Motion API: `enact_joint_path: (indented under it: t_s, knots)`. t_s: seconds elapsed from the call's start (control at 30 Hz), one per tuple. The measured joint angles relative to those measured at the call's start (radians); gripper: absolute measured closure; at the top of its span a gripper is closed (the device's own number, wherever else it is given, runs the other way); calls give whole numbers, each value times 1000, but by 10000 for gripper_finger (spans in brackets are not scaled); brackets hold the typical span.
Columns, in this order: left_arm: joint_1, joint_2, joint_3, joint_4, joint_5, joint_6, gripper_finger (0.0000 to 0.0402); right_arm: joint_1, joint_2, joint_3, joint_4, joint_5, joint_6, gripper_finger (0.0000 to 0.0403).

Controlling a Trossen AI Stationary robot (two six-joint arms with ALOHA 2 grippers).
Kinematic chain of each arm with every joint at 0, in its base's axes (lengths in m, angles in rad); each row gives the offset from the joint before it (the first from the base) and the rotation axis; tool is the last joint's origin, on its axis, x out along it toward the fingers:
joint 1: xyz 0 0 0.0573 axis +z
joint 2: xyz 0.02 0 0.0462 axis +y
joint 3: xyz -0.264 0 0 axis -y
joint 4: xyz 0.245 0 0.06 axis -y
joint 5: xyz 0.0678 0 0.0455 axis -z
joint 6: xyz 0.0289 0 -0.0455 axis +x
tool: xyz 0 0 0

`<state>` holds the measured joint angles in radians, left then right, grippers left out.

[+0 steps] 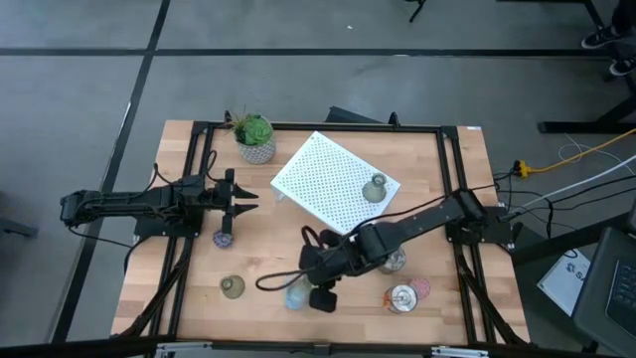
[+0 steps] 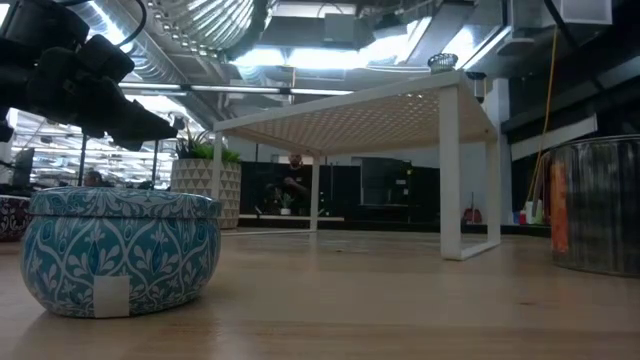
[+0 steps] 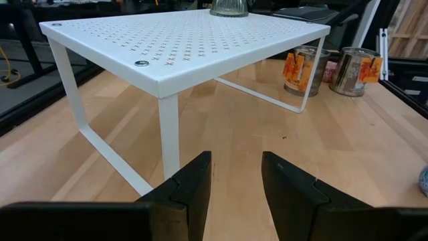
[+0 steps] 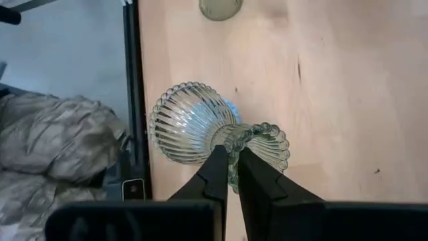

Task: Pick & Place candle stick holders
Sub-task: Put the right green vase on the shelf aligned with the other green vase

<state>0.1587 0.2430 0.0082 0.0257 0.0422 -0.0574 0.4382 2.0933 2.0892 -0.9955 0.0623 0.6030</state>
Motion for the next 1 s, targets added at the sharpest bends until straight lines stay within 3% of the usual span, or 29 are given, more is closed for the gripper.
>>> enact_joint_path:
  t_s: [0.2,0.33,0.57,1.0]
  knots:
    - [0,0,0,0,0,0,274,-37,-12,2,3,-77,78,380]
    - [0,0,0,0,0,0,274,-36,-58,4,7,-73,84,380]
    - [0,0,0,-1,0,0,274,-32,-132,4,-80,-26,44,380]
    - [0,0,0,0,0,0,274,-42,-277,3,-443,112,-19,380]
